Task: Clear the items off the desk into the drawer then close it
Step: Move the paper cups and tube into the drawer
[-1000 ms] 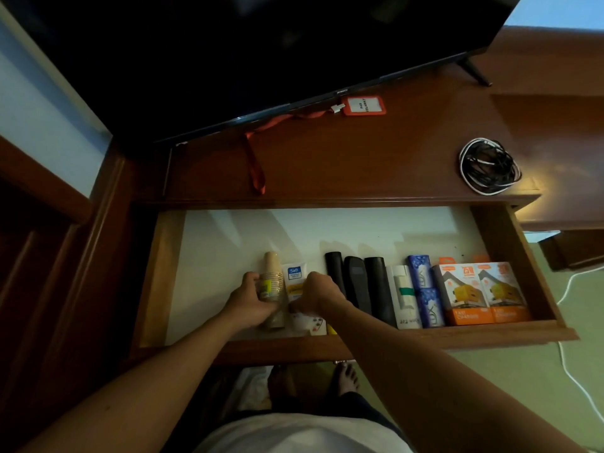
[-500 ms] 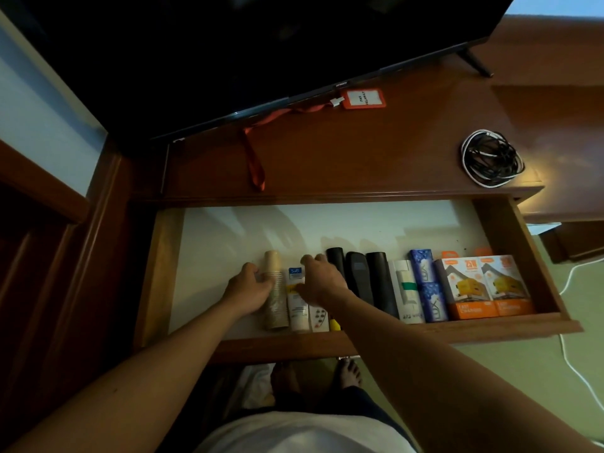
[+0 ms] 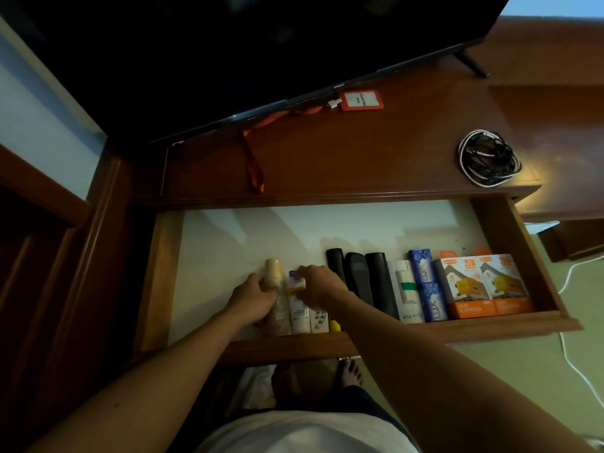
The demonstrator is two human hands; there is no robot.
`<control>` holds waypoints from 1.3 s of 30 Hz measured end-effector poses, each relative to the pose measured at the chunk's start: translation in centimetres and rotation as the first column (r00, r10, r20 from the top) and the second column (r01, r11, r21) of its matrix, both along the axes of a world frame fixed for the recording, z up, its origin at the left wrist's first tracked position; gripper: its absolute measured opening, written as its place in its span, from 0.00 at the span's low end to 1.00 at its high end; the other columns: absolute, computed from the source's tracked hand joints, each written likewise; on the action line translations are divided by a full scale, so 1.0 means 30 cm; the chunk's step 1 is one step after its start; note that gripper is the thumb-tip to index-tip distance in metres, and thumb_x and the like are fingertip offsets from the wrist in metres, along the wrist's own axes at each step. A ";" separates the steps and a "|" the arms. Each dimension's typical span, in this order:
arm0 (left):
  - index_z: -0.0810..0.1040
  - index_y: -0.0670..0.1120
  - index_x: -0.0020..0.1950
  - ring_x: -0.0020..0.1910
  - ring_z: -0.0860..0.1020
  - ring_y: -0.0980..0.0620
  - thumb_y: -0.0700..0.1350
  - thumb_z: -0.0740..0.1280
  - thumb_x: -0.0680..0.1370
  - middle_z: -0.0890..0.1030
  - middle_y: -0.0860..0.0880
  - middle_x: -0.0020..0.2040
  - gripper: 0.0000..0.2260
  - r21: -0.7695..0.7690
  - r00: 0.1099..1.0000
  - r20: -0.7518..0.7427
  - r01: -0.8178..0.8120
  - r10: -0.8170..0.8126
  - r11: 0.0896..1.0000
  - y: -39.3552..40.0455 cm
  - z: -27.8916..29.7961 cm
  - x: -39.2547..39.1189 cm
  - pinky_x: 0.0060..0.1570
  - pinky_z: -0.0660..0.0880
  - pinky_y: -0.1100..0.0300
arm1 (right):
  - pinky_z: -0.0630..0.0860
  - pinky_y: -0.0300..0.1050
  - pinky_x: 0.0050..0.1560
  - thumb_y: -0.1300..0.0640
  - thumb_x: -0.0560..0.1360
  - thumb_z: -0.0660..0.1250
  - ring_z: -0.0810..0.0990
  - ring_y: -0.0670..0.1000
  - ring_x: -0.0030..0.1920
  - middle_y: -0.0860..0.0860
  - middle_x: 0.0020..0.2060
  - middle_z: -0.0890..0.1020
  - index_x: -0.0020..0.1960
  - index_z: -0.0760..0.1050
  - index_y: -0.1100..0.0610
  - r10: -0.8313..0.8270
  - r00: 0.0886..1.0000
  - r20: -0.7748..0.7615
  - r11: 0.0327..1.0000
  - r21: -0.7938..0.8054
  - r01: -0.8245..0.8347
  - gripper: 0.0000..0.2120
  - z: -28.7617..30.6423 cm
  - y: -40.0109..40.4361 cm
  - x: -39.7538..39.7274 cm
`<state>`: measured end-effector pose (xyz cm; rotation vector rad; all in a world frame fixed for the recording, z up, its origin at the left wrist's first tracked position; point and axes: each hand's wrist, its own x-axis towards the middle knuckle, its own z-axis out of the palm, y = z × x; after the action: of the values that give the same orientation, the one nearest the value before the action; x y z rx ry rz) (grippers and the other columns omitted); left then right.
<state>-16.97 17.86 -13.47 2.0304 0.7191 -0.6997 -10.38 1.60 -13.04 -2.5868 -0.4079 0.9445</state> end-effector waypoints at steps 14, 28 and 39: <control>0.68 0.47 0.72 0.51 0.79 0.46 0.52 0.67 0.79 0.78 0.46 0.57 0.23 0.042 0.997 -0.002 0.076 -0.076 0.996 -0.034 0.023 0.020 0.41 0.79 0.55 | 0.82 0.47 0.50 0.55 0.75 0.73 0.82 0.51 0.48 0.52 0.58 0.81 0.68 0.74 0.49 -0.002 1.000 -0.014 1.000 -0.023 0.002 0.22 0.019 -0.051 -0.005; 0.70 0.49 0.69 0.50 0.79 0.45 0.52 0.65 0.78 0.78 0.46 0.56 0.20 0.034 1.000 -0.014 0.018 -0.018 0.999 -0.031 0.043 0.006 0.33 0.79 0.57 | 0.57 0.69 0.71 0.48 0.73 0.74 0.60 0.61 0.75 0.54 0.74 0.67 0.75 0.64 0.50 0.179 0.983 0.048 0.974 -0.151 -0.170 0.35 0.033 -0.070 0.014; 0.71 0.49 0.66 0.50 0.80 0.44 0.52 0.66 0.78 0.79 0.45 0.57 0.18 0.042 0.999 -0.008 0.037 -0.036 0.998 -0.028 0.036 0.015 0.41 0.83 0.50 | 0.59 0.64 0.71 0.44 0.71 0.76 0.65 0.58 0.72 0.53 0.67 0.75 0.73 0.68 0.50 0.088 0.995 0.037 0.989 -0.120 -0.083 0.35 0.023 -0.093 0.017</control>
<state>-16.53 17.00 -12.40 2.0849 0.7082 -0.7189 -9.89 -1.20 -12.34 -2.7197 -0.4910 0.9718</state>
